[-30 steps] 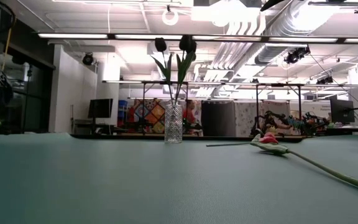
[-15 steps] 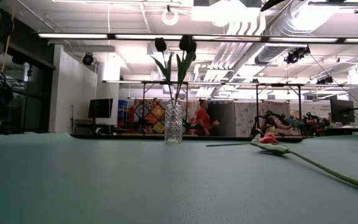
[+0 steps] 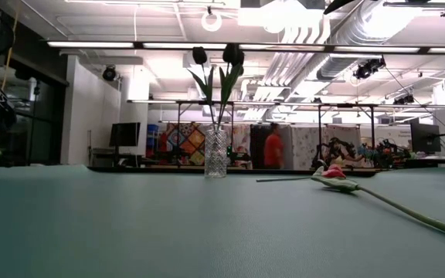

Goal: Sort flowers into vase by color
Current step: Put the top left red tulip into the bottom transparent vase

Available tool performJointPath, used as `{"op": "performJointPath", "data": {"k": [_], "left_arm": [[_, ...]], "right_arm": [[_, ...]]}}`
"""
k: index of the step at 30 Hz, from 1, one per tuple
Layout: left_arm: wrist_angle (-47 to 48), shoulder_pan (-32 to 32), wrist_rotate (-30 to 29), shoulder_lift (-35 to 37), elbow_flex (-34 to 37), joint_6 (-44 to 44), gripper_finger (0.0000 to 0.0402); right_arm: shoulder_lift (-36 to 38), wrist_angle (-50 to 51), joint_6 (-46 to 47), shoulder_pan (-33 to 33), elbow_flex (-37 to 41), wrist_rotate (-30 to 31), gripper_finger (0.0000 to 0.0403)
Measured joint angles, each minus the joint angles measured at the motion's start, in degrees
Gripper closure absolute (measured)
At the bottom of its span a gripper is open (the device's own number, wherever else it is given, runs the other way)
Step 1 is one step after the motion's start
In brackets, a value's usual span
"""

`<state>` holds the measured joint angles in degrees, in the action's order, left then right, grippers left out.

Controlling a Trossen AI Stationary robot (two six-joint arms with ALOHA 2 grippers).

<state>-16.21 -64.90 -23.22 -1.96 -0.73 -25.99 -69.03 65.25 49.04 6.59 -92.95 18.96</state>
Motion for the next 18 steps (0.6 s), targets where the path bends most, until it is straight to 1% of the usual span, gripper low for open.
{"op": "performJointPath", "data": {"k": [4, 12, 18], "left_arm": [[0.0, 0.0, 0.0, 0.0, 0.0, -3.5, 0.0332], [0.0, 0.0, -0.1, 0.0, 0.0, -8.0, 0.0241], [-0.4, 0.0, 4.1, 0.0, -0.1, -13.6, 0.0189]], "right_arm": [[0.0, 0.0, 1.2, 0.0, 0.0, 0.0, 0.006], [0.0, 0.0, 1.5, 0.0, 0.0, 0.0, 0.006], [0.0, 0.0, 1.5, 0.0, 0.0, 0.0, 0.006]]}}
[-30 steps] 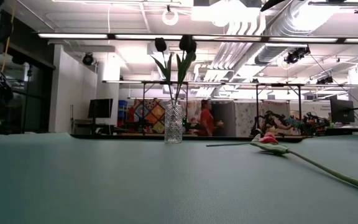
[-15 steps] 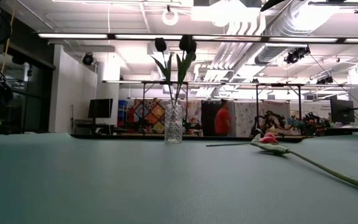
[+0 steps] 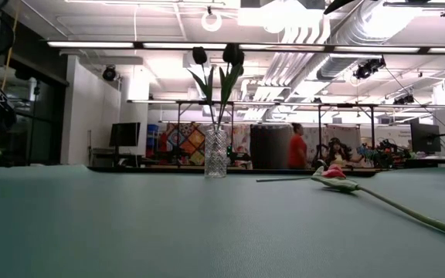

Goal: Sort flowers into vase by color
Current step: Put the top left red tulip into the bottom transparent vase

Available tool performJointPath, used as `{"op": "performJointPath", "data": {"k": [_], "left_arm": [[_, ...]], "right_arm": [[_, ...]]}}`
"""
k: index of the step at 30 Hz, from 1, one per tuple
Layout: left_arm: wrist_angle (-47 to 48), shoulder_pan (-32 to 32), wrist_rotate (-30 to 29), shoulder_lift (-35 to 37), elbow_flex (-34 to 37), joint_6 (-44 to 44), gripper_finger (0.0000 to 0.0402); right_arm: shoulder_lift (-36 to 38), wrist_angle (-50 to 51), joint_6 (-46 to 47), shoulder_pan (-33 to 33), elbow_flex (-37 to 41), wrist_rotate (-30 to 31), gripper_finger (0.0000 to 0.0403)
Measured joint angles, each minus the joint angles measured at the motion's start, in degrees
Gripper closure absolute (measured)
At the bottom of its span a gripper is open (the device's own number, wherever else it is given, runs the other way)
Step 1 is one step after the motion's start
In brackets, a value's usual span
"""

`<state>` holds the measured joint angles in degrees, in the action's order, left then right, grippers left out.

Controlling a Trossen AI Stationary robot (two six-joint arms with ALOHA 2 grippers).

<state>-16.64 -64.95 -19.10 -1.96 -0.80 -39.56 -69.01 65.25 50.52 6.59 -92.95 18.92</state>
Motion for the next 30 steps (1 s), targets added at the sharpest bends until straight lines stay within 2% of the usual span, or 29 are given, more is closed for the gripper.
{"op": "performJointPath", "data": {"k": [4, 11, 15, 20, 30], "left_arm": [[0.2, 0.0, 3.8, 0.0, 0.0, -5.7, 0.0172], [3.9, 0.0, 5.0, 0.0, 0.0, -9.3, 0.0167], [1.9, 0.1, -0.1, 0.0, 0.0, -4.3, 0.0167], [-5.3, 0.1, -6.1, 0.0, -0.1, 4.9, 0.0167], [-13.1, 0.1, -10.0, 0.0, -0.1, 14.3, 0.0167]], "right_arm": [[0.0, 0.0, -0.2, 0.0, 0.0, 0.0, 0.006], [0.0, 0.0, -1.9, 0.2, 0.0, 0.0, 0.006], [0.0, 0.0, -2.6, 0.2, 0.0, 0.0, 0.006], [0.0, 0.0, -2.6, 0.2, 0.0, 0.0, 0.006], [0.0, 0.0, -3.0, 0.2, 0.0, 0.0, 0.006]]}}
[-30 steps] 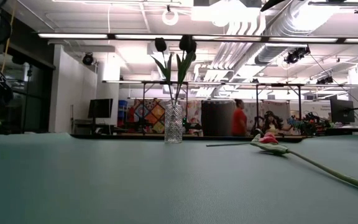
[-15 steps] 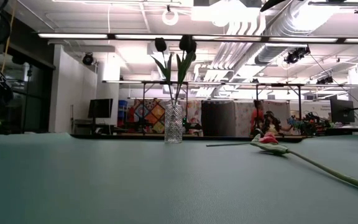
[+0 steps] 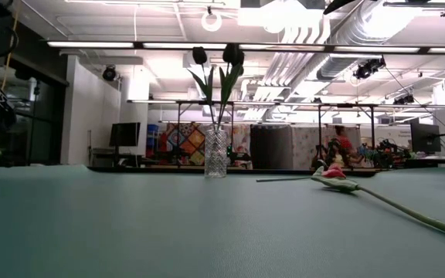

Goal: Sort flowers into vase by color
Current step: Put the top left red tulip into the bottom transparent vase, then put the bottom red tulip into the bottom transparent vase

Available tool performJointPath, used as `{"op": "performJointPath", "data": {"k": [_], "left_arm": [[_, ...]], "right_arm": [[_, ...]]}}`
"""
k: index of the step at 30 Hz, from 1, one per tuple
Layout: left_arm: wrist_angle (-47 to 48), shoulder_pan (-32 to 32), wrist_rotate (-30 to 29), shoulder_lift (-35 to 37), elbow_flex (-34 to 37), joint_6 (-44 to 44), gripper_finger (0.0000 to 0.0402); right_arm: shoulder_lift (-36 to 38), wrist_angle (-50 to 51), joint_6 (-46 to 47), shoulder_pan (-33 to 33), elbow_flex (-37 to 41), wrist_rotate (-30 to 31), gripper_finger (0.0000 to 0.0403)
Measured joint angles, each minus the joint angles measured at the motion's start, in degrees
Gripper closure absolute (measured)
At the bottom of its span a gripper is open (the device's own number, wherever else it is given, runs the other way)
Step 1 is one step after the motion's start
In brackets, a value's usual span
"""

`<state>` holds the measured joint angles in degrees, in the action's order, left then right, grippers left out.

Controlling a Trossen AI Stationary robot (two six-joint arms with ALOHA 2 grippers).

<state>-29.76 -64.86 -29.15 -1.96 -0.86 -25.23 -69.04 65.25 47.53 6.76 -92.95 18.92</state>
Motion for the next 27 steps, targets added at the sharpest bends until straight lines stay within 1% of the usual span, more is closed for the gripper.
{"op": "performJointPath", "data": {"k": [4, 8, 10, 13, 14, 16, 19, 21, 23, 25, 27], "left_arm": [[-4.5, 0.0, 1.3, 0.0, -0.1, 0.6, 0.0167], [-4.9, 0.0, 1.7, 0.0, -1.8, 4.5, 0.0167], [-4.9, 0.0, 0.3, 0.0, -3.1, 8.0, 0.0167], [-4.8, 0.0, -3.7, 0.0, -5.4, 14.3, 0.0167], [-4.9, 0.0, -5.5, 0.0, -6.3, 16.8, 0.0167], [-4.9, 0.0, -11.2, 0.0, -8.3, 22.3, 0.0167], [-4.8, 0.0, -24.0, 0.0, -12.0, 30.0, 0.0167], [-4.9, 0.0, -33.3, 0.0, -14.8, 33.5, 0.0167], [-4.9, 0.0, -41.0, 0.0, -17.5, 36.5, 0.0167], [-4.9, 0.0, -46.3, 0.0, -19.9, 38.9, 0.0167], [-4.9, 0.0, -49.4, 0.0, -22.0, 41.1, 0.0167]], "right_arm": [[0.0, 0.0, 0.0, 0.0, 0.0, 0.0, 0.006], [0.0, 0.0, -0.2, 0.0, 0.0, 0.0, 0.006], [0.0, 0.0, -0.2, 0.0, 0.0, 0.0, 0.006], [0.0, 0.0, -0.2, 0.0, 0.0, 0.0, 0.006], [0.0, 0.0, -0.2, 0.0, 0.0, 0.0, 0.006], [0.0, 0.0, -0.1, 0.0, 0.0, 0.0, 0.006], [0.0, 0.0, 0.0, 0.0, 0.0, 1.1, 0.006], [0.0, 0.0, 0.0, 0.5, 0.0, 3.1, 0.006], [-0.2, 0.0, 0.0, 1.7, 0.0, 4.8, 0.006], [-0.9, 0.1, 0.2, 3.7, 0.0, 4.9, 0.006], [-3.0, 0.5, 0.3, 6.0, 0.0, 2.6, 0.006]]}}
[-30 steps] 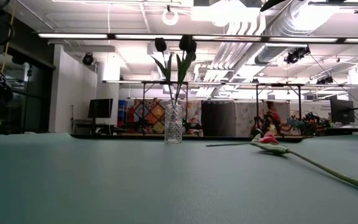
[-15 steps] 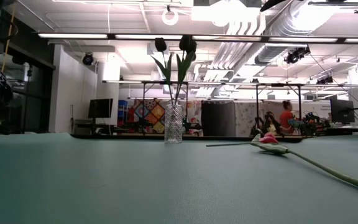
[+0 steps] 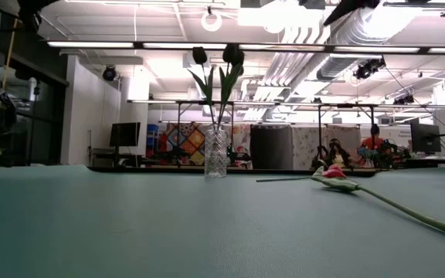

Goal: Sort flowers into vase by color
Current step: Put the bottom red tulip into the bottom transparent vase

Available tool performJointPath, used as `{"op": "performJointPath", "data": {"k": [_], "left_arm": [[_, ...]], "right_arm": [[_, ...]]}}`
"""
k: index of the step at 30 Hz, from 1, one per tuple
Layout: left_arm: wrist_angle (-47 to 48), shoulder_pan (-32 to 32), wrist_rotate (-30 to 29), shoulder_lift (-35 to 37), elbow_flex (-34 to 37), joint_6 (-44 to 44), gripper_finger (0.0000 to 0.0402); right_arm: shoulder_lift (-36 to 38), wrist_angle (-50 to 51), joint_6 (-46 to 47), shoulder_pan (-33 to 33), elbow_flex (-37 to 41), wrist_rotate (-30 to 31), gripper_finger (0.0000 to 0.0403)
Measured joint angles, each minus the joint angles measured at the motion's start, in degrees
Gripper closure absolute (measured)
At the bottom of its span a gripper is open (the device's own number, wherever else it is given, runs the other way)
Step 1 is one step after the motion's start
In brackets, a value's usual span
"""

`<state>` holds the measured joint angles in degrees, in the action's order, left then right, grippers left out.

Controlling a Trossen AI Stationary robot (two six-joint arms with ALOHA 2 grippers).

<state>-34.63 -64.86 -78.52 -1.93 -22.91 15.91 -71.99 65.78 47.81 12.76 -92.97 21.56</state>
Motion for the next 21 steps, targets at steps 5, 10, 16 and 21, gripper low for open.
{"op": "performJointPath", "data": {"k": [5, 10, 16, 21], "left_arm": [[0.1, 0.0, -4.5, 0.0, -3.5, -0.2, 0.0167], [3.0, 0.0, -5.5, -0.7, -3.6, -6.7, 0.0167], [6.7, 0.0, -6.8, -7.4, -3.6, -14.8, 0.0167], [6.6, 0.9, -7.1, -12.7, -3.5, -19.4, 0.0167]], "right_arm": [[-10.5, 4.2, -2.5, 4.5, 0.0, -16.6, 0.006], [-23.3, 10.0, -9.0, 3.4, 0.0, -24.7, 0.006], [-30.9, 14.4, -9.7, -3.0, 0.2, -25.4, 0.006], [-27.6, 11.8, -2.4, -7.8, 10.8, -27.7, 0.0062]]}}
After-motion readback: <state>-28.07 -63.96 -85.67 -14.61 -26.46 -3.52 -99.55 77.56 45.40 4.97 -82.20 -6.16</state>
